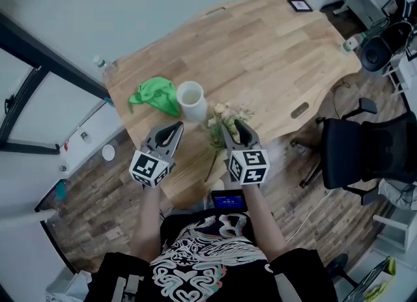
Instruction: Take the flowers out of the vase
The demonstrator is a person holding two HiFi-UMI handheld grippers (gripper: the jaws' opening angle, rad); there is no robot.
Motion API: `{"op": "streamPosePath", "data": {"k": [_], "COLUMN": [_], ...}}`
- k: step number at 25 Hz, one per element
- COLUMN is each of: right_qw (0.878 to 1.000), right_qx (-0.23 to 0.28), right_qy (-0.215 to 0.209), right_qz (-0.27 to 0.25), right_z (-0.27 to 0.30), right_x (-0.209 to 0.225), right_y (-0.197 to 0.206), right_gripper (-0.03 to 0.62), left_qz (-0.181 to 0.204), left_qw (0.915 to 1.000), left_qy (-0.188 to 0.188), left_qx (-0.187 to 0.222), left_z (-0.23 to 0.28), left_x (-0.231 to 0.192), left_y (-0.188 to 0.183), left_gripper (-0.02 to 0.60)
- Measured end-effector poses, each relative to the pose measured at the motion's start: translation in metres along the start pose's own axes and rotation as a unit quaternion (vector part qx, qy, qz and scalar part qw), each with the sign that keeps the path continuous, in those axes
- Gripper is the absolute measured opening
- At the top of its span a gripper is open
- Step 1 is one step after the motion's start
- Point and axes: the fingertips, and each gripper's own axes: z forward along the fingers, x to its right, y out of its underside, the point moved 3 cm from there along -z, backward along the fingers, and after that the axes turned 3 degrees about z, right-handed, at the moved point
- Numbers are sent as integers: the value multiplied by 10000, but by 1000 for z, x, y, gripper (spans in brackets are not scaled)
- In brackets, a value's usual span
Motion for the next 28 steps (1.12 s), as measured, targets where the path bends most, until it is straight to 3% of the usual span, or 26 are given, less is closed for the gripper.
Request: {"op": "streamPosePath", "data": {"k": [6, 7, 8, 9, 18, 28], "right_qw": [9979, 9973, 9967, 9961, 9869, 9830], "right_qx": [365, 426, 492, 548, 1073, 1288], "right_qy": [-350, -353, -361, -392, -610, -760], "right_qz": [-402, -476, -531, -568, -1035, -1062], "right_z": [-15, -18, -21, -24, -55, -67], "right_x": [-19, -22, -25, -27, -54, -57], "right_y": [-16, -18, -21, -24, -66, -82], "right_gripper": [160, 134, 13, 5, 5, 5], "left_qz": [-276, -291, -292, -283, -113, 36], "left_qw": [9992, 9991, 9989, 9988, 9984, 9980], "left_qy": [-275, -311, -341, -367, -484, -430], "left_qx": [46, 72, 104, 133, 283, 467], "left_z": [-7, -9, -11, -13, -24, -23], "left_x": [3, 3, 3, 4, 20, 34], "left_y": [-6, -8, -11, -14, -42, -66], "left_gripper": [3, 3, 3, 3, 3, 3]}}
